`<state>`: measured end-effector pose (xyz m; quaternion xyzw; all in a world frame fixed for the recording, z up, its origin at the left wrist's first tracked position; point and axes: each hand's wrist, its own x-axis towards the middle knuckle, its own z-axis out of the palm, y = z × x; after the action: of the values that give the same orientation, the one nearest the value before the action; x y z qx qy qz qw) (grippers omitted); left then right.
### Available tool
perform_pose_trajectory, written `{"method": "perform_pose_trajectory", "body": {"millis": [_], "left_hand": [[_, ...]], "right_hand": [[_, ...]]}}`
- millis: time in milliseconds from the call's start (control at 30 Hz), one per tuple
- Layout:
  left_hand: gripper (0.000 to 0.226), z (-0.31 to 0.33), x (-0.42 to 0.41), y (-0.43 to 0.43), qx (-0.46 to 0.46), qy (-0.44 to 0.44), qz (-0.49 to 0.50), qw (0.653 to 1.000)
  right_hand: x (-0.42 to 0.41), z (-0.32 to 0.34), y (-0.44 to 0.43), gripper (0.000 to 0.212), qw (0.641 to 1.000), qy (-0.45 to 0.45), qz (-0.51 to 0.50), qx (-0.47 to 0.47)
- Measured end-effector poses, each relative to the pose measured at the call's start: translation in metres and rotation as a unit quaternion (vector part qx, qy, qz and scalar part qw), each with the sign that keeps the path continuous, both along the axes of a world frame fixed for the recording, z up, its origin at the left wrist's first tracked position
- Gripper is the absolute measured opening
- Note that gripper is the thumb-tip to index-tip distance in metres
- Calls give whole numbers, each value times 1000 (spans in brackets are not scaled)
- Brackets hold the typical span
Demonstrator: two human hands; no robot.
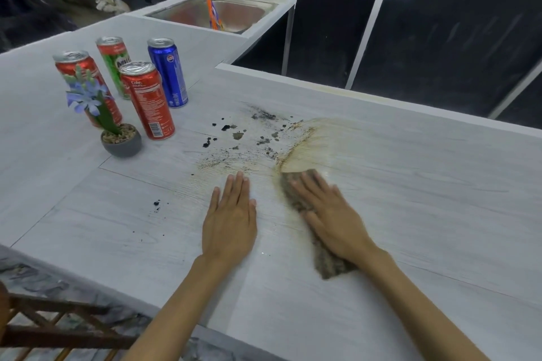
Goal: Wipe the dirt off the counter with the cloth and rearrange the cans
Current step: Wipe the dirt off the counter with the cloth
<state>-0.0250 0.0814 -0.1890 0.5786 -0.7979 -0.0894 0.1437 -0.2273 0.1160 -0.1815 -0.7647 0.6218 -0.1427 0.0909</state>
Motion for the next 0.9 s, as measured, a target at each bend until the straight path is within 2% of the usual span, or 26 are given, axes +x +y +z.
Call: {"method": "perform_pose_trajectory", "body": {"millis": [133, 200, 367, 500, 567, 667, 767, 833, 900], "left_hand": [[51, 10, 14, 1, 3, 32, -31, 999], [51, 16, 34, -2, -8, 45, -40, 998], [50, 24, 104, -33, 31, 44, -52, 997], [50, 21, 153, -66, 46, 19, -71, 996], [50, 19, 168, -83, 53, 7, -98, 994], [49, 14, 178, -100, 53, 2, -145, 988], [48, 7, 182, -107, 47, 16, -179, 983], [48, 2, 184, -109, 38, 14, -198, 979], [48, -2, 184, -109, 17, 14, -205, 978]], "right_hand": [[-41, 10, -47, 53, 986, -2, -165, 28], [-22, 11, -80, 53, 982, 14, -186, 37], [73, 8, -104, 54, 993, 26, -116, 29], [114, 1, -52, 54, 1000, 11, 23, -4], [104, -3, -26, 55, 999, -1, 42, -7], [69, 1, -24, 54, 997, 9, -74, 14], [74, 11, -57, 54, 972, 41, -228, 41], [111, 12, -77, 54, 964, 42, -259, 40], [160, 7, -81, 54, 973, 27, -228, 24]]}}
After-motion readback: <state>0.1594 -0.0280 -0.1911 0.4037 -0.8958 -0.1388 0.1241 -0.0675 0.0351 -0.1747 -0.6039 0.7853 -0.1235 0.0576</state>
